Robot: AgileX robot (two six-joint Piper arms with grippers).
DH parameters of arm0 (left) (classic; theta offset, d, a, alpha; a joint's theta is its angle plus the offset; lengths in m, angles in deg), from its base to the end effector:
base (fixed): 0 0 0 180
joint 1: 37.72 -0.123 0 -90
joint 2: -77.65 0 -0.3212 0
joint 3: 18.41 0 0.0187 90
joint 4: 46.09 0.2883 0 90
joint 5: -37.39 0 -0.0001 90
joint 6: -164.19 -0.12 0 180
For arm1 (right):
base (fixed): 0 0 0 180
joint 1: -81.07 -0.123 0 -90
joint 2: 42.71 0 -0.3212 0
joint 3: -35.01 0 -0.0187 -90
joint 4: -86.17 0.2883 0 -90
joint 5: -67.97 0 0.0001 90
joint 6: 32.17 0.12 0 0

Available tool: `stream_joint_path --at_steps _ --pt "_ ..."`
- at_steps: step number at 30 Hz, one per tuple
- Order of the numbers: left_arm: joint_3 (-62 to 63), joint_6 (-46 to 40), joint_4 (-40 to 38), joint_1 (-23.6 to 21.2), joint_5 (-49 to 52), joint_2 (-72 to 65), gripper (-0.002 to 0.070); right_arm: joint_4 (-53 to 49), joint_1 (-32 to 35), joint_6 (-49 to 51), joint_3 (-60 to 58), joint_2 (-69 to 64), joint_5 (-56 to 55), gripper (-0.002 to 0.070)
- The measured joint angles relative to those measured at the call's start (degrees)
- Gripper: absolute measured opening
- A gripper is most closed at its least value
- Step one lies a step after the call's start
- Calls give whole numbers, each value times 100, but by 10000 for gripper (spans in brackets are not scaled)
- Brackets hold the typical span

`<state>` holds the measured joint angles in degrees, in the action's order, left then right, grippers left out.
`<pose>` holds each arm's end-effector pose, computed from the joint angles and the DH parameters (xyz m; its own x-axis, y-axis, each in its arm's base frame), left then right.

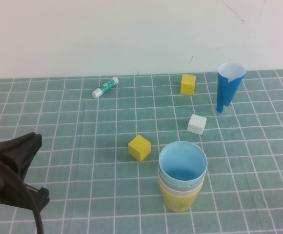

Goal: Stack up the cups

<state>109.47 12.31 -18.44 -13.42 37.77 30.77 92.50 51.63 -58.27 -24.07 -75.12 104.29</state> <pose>0.1702 -0.0764 0.3113 -0.1512 0.0593 -0.9867 0.4075 0.9132 -0.0076 0.0939 0.0620 0.2331 -0.3047 -0.5825 -0.7536 -0.6905 0.6801 -0.2464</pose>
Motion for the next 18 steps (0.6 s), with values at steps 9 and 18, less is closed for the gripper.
stream_joint_path --at_steps 9,18 --pt "0 -25 0 0 0 0 1 23 0 0 0 0 0 0" --pt "-213 -308 362 0 -38 285 1 23 0 0 0 0 0 0"
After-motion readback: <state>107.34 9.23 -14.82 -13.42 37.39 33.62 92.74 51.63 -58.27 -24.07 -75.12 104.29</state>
